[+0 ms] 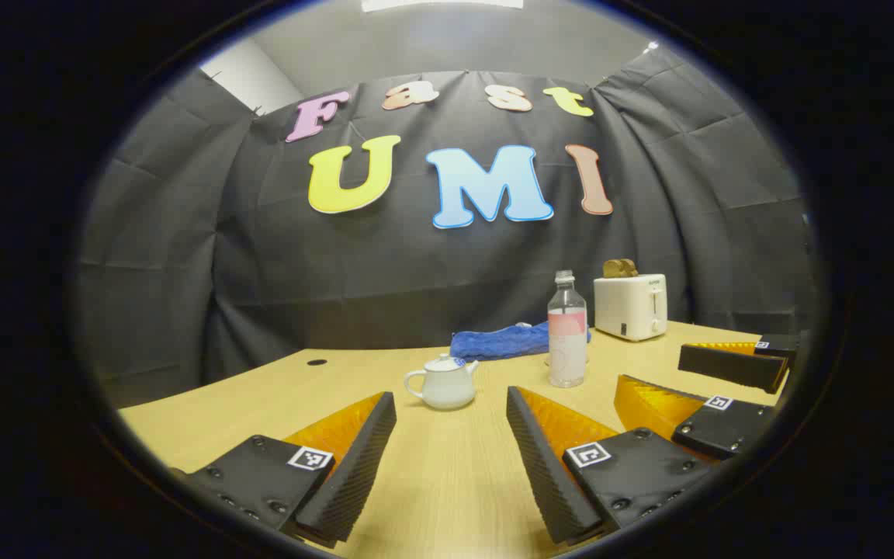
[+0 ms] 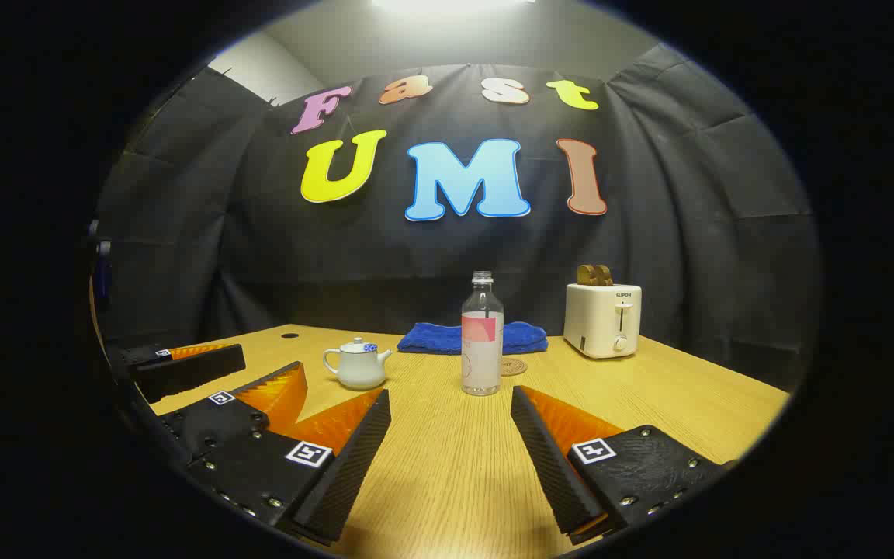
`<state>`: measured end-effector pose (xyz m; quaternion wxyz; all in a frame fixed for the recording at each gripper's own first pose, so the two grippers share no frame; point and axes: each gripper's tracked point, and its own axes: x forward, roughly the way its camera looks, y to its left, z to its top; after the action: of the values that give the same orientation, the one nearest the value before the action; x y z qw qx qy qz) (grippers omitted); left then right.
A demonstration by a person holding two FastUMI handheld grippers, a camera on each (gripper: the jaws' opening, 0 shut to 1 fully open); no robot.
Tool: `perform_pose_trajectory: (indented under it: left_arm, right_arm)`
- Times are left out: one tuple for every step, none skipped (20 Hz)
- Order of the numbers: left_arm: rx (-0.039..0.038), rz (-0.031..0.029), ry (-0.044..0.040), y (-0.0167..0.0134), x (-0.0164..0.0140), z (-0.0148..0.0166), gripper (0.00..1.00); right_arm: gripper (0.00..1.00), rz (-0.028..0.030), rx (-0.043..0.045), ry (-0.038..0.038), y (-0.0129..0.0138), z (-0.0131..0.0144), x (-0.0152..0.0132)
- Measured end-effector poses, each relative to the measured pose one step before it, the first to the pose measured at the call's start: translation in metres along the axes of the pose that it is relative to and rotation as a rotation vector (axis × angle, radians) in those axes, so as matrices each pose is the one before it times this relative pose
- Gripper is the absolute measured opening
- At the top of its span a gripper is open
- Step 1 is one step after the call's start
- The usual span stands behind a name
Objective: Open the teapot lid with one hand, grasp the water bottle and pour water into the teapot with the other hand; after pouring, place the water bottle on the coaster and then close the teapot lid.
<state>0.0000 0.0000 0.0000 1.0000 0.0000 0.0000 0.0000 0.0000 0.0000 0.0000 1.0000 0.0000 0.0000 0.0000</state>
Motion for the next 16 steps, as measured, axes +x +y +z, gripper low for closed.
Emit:
perform_pose_trajectory:
  left_arm:
    - [-0.00001,0.00015,-0.00008,0.00024,-0.00034,-0.00127,0.96]
    - [-0.00011,0.00004,0.00015,0.00008,0.00053,0.00074,0.96]
    - [0.00019,0.00015,0.00035,-0.00027,-0.00003,0.00005,0.96]
    - [-0.00006,0.00006,-0.00042,0.00003,-0.00030,0.00068,0.96]
    - [0.00007,-0.00008,0.00009,-0.00026,0.00039,-0.00150,0.96]
    - [-0.00007,0.00017,-0.00005,-0.00036,0.00047,0.00060,0.96]
    - [0.00027,0.00015,-0.00002,0.00020,-0.00035,-0.00039,0.96]
    - [-0.00005,0.00022,0.00014,0.00013,0.00053,0.00036,0.96]
    - [-0.00012,0.00007,-0.00001,-0.00005,-0.00056,-0.00033,0.96]
    - [0.00008,0.00008,0.00006,-0.00004,-0.00014,0.00070,0.96]
    - [0.00005,0.00015,-0.00002,-0.00025,0.00028,-0.00101,0.96]
    - [0.00004,-0.00004,-0.00004,0.00032,0.00012,0.00026,0.96]
    - [-0.00014,-0.00005,0.00005,-0.00049,0.00027,-0.00017,0.96]
    - [0.00012,0.00004,0.00000,0.00035,-0.00057,0.00095,0.96]
    - [0.00002,0.00010,0.00014,0.00009,-0.00033,-0.00064,0.96]
    - [-0.00017,-0.00002,-0.00001,-0.00062,0.00051,0.00071,0.96]
  right_arm:
    - [0.96,0.00003,0.00011,0.00042,-0.00001,-0.00068,0.00020]
    - [0.96,-0.00001,0.00018,-0.00033,0.00009,0.00037,-0.00002]
    - [0.96,0.00000,0.00000,0.00052,-0.00001,-0.00025,-0.00019]
    - [0.96,-0.00001,0.00030,-0.00040,0.00009,0.00202,-0.00058]
    - [0.96,0.00012,-0.00003,0.00039,0.00012,-0.00119,0.00025]
    - [0.96,0.00000,-0.00002,0.00000,-0.00009,-0.00059,0.00007]
    - [0.96,0.00016,0.00012,0.00022,-0.00003,-0.00044,-0.00002]
    - [0.96,0.00011,0.00009,-0.00005,0.00008,0.00052,-0.00015]
    - [0.96,0.00012,0.00003,0.00027,-0.00010,-0.00059,-0.00016]
    - [0.96,-0.00008,0.00000,0.00002,-0.00006,0.00063,-0.00024]
    - [0.96,0.00001,-0.00001,0.00014,0.00018,-0.00087,0.00021]
    - [0.96,0.00000,0.00004,-0.00002,0.00011,0.00155,-0.00043]
    - [0.96,0.00007,-0.00005,0.00022,-0.00009,-0.00137,0.00022]
    - [0.96,0.00005,0.00000,0.00009,0.00002,0.00037,-0.00014]
    - [0.96,0.00008,0.00012,0.00012,0.00002,-0.00039,-0.00006]
    - [0.96,0.00020,0.00009,0.00010,-0.00001,0.00054,-0.00018]
